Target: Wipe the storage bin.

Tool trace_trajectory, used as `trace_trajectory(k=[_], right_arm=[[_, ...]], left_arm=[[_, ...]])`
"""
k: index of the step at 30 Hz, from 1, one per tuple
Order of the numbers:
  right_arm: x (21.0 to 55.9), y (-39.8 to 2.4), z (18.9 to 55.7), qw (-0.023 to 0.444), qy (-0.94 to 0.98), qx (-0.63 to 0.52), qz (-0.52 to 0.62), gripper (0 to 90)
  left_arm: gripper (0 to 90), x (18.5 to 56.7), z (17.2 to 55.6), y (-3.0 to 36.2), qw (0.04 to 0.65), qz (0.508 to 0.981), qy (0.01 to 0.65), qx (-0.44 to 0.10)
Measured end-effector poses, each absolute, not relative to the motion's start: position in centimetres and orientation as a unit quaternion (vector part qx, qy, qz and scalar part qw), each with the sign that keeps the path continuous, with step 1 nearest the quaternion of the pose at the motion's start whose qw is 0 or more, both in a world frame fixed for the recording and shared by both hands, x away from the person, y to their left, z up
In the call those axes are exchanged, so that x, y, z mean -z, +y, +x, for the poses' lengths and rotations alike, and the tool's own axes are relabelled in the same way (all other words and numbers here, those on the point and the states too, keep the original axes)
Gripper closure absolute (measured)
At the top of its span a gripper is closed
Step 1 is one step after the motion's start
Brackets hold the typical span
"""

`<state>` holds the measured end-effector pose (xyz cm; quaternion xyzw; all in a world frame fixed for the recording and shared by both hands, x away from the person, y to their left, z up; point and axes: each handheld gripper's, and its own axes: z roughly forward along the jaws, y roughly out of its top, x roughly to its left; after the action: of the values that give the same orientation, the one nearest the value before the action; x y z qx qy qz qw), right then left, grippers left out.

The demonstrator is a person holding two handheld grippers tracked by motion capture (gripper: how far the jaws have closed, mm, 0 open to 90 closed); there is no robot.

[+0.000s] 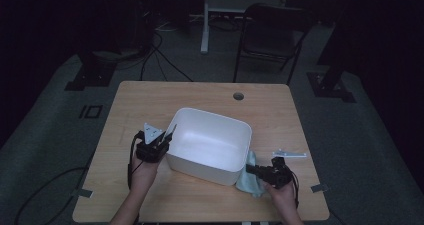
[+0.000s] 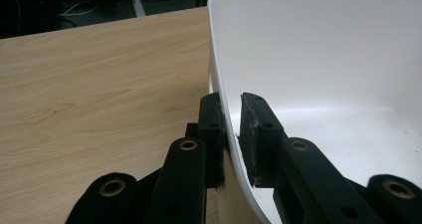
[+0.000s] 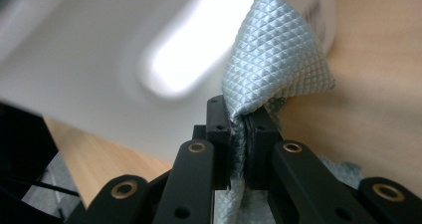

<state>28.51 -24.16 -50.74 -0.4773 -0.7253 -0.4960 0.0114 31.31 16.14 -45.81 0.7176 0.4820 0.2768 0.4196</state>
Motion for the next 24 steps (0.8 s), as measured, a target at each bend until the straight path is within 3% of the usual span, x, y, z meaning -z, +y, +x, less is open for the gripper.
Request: trace_trajectory(k=[5,11,24], right_arm=[[46.0,-25.6,26.6,-0.008,-0.707,0.557,-0.436,84.1],[42.9,-26.0,25.1,0.001,-0.694,0.602,-0.395,84.1],[46.2,-24.7,27.8,0.023,-0.707,0.565,-0.425,84.1]], left_arm=[[80.2,45.8,31.3,16.1,0.418,0.718,0.482,-0.277],[80.1,45.8,31.3,16.1,0.418,0.718,0.484,-0.276],[79.8,45.8,31.4,16.2,0.418,0.721,0.48,-0.276]])
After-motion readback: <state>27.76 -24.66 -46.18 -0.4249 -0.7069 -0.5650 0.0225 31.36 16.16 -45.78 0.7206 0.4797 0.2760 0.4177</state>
